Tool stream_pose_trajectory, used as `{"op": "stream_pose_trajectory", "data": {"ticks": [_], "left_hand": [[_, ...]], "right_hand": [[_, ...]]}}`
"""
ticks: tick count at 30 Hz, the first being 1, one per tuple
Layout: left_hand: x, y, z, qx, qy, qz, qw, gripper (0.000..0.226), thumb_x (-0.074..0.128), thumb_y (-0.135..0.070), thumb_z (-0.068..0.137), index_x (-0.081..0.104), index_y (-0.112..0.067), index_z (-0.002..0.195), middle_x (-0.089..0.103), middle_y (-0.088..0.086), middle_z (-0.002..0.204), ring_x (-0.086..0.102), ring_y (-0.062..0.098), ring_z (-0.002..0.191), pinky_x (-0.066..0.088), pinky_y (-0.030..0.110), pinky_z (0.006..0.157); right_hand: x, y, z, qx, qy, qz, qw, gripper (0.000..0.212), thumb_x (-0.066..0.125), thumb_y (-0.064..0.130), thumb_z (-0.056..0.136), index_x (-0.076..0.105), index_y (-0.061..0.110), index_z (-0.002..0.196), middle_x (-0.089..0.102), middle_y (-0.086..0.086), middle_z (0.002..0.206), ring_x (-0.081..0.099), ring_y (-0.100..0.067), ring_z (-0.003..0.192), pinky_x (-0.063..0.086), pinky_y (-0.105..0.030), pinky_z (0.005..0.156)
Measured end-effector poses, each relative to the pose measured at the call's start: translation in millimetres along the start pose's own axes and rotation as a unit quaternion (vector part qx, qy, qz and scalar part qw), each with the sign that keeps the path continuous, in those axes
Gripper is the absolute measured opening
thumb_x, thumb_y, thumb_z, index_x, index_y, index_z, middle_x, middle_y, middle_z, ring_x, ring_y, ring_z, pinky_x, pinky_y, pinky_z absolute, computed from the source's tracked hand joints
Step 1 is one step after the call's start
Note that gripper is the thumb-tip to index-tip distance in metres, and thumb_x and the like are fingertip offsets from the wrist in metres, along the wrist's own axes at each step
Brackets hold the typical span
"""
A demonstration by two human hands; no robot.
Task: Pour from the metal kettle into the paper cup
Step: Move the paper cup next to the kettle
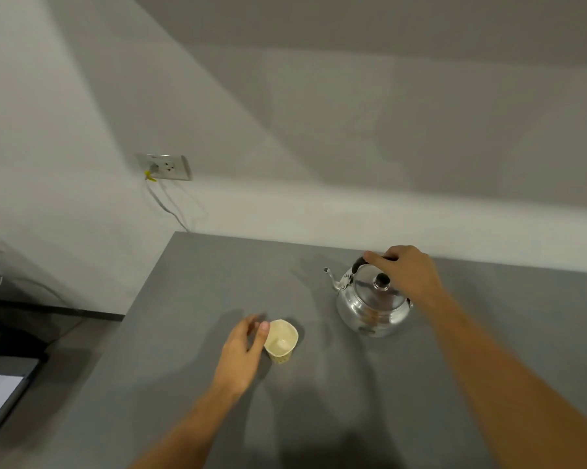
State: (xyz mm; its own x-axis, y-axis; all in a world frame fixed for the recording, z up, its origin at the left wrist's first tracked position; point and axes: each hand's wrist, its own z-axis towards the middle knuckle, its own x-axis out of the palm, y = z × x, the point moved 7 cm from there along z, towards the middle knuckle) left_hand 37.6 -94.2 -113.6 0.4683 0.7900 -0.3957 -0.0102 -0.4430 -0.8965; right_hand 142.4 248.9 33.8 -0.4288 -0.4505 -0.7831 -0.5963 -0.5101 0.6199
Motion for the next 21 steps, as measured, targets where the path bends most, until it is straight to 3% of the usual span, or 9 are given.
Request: {"op": "stream_pose_trajectory", "data": {"ticks": [5,9,11,14,17,21], "left_hand": [[12.7,5.5,-13.7,-0.006,0.062,-0.037,0.997,0.080,0.076,-0.058,0.080,0.046,-0.029,0.148,0.059,-0.006,0.138,0.053,0.008,0.132,0.040,0.029,0.109],[20.5,5.3,-14.2,0.001,0.076,-0.037,0.996,0.095,0.093,-0.041,0.069,0.045,-0.023,0.149,0.061,-0.009,0.138,0.057,0.004,0.128,0.042,0.007,0.096],[23.0,6.4,-12.3,0.004,0.071,-0.037,0.997,0.090,0.096,-0.033,0.068,0.050,-0.022,0.144,0.064,-0.009,0.134,0.060,0.003,0.124,0.043,0.006,0.092],[28.0,10.0,-8.6,0.010,0.069,-0.044,0.997,0.069,0.097,-0.025,0.066,0.060,-0.034,0.123,0.072,-0.010,0.120,0.066,-0.005,0.108,0.048,0.008,0.084],[31.6,14.1,-6.6,0.004,0.064,-0.045,0.997,0.062,0.096,-0.031,0.066,0.062,-0.038,0.117,0.074,-0.013,0.114,0.068,-0.002,0.104,0.050,0.018,0.086],[34.4,20.1,-3.8,-0.002,0.053,-0.041,0.998,0.057,0.095,-0.035,0.067,0.062,-0.038,0.114,0.075,-0.017,0.107,0.069,-0.004,0.098,0.051,0.018,0.082]], "right_hand": [[3.4,20.3,-37.5,-0.019,0.025,0.022,0.999,0.050,0.069,0.068,0.075,0.067,0.018,0.065,0.061,0.004,0.053,0.053,-0.012,0.050,0.037,-0.027,0.049],[8.2,35.4,-58.0,-0.039,0.041,0.007,0.998,0.051,0.069,0.069,0.074,0.065,0.019,0.062,0.060,0.003,0.052,0.052,-0.011,0.047,0.038,-0.025,0.049],[11.4,40.6,-65.7,-0.047,0.044,-0.009,0.998,0.052,0.067,0.071,0.073,0.064,0.020,0.062,0.061,0.002,0.051,0.051,-0.009,0.045,0.037,-0.023,0.047],[16.2,45.5,-74.4,-0.059,0.044,-0.017,0.997,0.056,0.065,0.076,0.069,0.062,0.020,0.061,0.062,-0.001,0.053,0.050,-0.007,0.043,0.037,-0.023,0.046],[21.1,51.1,-80.7,-0.071,0.044,-0.031,0.996,0.057,0.066,0.075,0.069,0.061,0.020,0.060,0.062,-0.001,0.054,0.050,-0.006,0.043,0.036,-0.023,0.045],[27.7,61.3,-88.2,-0.090,0.056,-0.059,0.993,0.055,0.067,0.071,0.072,0.061,0.018,0.062,0.063,0.000,0.056,0.057,-0.011,0.051,0.039,-0.026,0.046]]}}
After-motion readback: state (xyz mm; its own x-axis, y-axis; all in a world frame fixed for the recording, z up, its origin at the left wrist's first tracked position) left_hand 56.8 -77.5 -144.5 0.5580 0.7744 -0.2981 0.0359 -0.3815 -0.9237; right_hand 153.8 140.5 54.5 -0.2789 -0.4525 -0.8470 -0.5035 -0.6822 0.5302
